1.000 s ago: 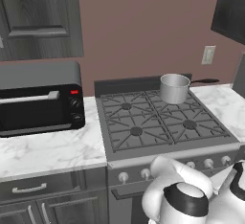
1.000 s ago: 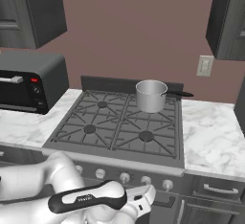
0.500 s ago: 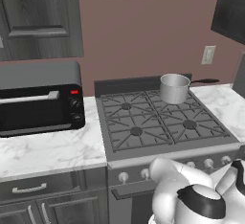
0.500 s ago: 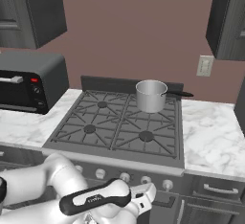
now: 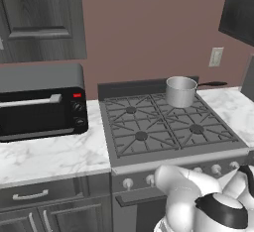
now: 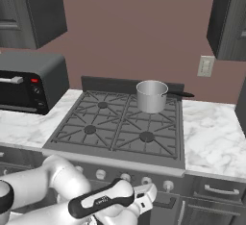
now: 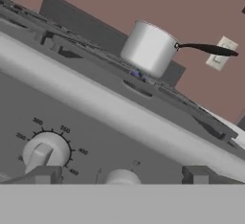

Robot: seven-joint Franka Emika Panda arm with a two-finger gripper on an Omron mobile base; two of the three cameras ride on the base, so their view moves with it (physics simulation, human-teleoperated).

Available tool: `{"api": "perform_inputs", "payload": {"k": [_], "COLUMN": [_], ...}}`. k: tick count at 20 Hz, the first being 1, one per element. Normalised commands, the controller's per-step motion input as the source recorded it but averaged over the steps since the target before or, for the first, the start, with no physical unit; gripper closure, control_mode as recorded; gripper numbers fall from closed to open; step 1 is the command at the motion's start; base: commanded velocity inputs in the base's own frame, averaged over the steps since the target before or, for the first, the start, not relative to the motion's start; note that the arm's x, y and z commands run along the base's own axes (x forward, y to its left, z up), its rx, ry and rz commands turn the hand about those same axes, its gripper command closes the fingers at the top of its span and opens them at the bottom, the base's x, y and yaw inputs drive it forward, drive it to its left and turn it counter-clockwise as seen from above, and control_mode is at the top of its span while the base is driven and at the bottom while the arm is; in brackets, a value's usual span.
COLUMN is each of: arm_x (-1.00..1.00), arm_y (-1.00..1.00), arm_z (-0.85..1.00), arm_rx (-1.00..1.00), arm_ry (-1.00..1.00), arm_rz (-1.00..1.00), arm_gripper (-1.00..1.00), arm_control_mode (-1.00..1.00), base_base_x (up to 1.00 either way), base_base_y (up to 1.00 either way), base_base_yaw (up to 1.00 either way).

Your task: Turn off the rear right burner of the stove.

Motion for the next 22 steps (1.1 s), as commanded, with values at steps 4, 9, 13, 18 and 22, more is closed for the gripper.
{"api": "perform_inputs", "payload": {"k": [4,9,13,18,22], "arm_x": [0.1,0.15,0.06,0.01,0.09], "arm_y": [0.0,0.0,-0.04,-0.09,-0.04], "arm_z": [-0.22,-0.11,-0.09,-0.11,-0.13], "arm_rx": [0.0,0.0,0.0,0.0,0.0], "arm_ry": [0.0,0.0,0.0,0.0,0.0], "arm_rz": [0.0,0.0,0.0,0.0,0.0], "arm_gripper": [-1.0,-1.0,-1.0,-1.0,-1.0], "arm_control_mode": [-1.0,-1.0,-1.0,-1.0,-1.0], "base_base_x": [0.0,0.0,0.0,0.0,0.0], "base_base_y": [0.0,0.0,0.0,0.0,0.0], "base_base_yaw": [0.0,0.0,0.0,0.0,0.0]}}
